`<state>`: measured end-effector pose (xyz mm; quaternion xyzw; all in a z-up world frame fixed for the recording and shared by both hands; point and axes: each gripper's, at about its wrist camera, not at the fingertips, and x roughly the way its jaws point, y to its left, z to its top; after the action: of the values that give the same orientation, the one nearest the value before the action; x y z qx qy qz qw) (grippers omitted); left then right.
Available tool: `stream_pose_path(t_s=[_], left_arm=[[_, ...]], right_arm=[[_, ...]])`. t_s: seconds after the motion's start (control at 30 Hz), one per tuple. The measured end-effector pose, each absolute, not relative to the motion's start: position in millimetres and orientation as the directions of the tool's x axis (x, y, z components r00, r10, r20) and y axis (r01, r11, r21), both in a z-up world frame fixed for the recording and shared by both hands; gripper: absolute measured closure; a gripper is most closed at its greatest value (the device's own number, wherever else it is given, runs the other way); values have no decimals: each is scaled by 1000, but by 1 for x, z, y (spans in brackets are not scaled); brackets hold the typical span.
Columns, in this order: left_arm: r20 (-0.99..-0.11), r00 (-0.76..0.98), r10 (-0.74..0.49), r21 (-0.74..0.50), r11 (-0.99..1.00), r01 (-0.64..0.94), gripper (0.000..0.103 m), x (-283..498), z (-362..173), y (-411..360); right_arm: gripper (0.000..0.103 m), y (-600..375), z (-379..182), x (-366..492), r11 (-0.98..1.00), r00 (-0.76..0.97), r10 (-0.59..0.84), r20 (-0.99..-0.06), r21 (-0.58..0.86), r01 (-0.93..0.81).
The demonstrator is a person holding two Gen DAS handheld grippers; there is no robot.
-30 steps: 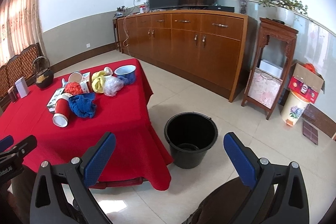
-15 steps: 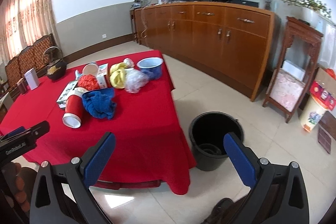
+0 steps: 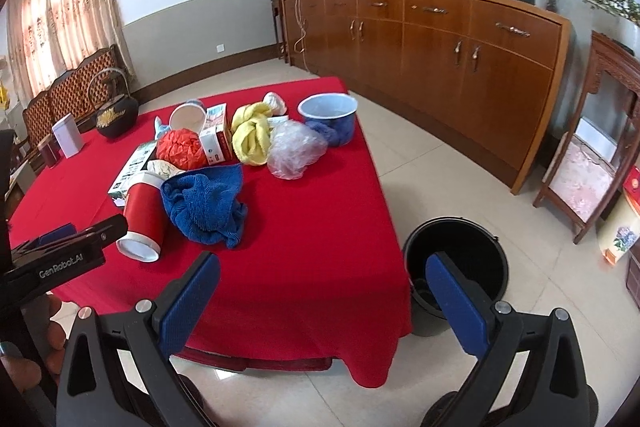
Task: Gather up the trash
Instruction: 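Move both tools toward the red paper cup and blue towel, then grasp the red paper cup with left tool while right tool grasps blue towel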
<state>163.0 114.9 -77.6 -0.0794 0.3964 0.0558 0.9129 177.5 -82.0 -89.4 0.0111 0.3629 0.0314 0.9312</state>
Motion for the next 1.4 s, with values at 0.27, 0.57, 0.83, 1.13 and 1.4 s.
stream_pose_path(t_s=[0.27, 0.57, 0.83, 1.13, 1.4], left_arm=[[-760, 649, 17, -109, 982, -154, 16, 189, -95, 118], [-767, 641, -38, -167, 975, -143, 42, 195, -106, 132], [-746, 665, -47, -206, 965, -163, 43, 185, -105, 146], [-745, 665, -53, -238, 952, -191, 43, 179, -110, 160], [-737, 672, -67, -246, 953, -175, 43, 176, -111, 160]], right_arm=[[0, -68, -106, 207, 995, 708, 102, -699, 58, -85], [0, -46, -115, 226, 987, 694, 155, -703, 74, -146], [0, -18, -124, 244, 976, 676, 202, -708, 83, -204], [0, 13, -143, 271, 961, 644, 252, -723, 108, -255], [48, 16, -147, 280, 941, 626, 320, -711, 163, -297]])
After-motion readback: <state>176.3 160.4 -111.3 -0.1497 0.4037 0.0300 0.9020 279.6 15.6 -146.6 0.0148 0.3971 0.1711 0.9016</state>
